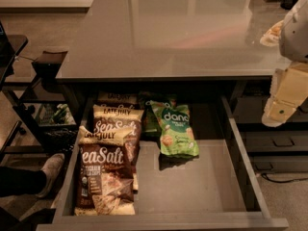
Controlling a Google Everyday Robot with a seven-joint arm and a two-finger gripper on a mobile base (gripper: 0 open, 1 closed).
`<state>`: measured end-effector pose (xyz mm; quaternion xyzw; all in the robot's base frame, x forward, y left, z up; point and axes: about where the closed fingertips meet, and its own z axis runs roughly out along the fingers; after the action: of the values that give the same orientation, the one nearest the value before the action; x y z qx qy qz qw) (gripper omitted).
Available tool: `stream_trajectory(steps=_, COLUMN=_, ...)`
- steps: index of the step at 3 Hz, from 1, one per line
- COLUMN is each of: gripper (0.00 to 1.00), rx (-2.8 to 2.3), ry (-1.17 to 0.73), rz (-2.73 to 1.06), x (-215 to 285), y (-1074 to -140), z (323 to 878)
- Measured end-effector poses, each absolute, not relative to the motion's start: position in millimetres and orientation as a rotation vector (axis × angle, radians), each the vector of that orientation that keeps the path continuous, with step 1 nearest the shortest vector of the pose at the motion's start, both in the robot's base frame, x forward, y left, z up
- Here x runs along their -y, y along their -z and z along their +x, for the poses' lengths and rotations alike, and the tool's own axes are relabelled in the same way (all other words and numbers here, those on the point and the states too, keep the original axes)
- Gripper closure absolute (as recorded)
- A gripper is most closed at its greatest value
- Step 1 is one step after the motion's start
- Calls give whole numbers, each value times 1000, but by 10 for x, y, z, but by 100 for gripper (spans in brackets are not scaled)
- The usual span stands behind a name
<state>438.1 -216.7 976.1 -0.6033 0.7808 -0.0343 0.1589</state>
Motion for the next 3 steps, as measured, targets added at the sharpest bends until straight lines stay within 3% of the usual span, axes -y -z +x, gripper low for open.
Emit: stream_trajectory(steps=3, gripper=0, rx=-2212, ry=-10, rz=-1538, x=2013, y=-9174, z=4725)
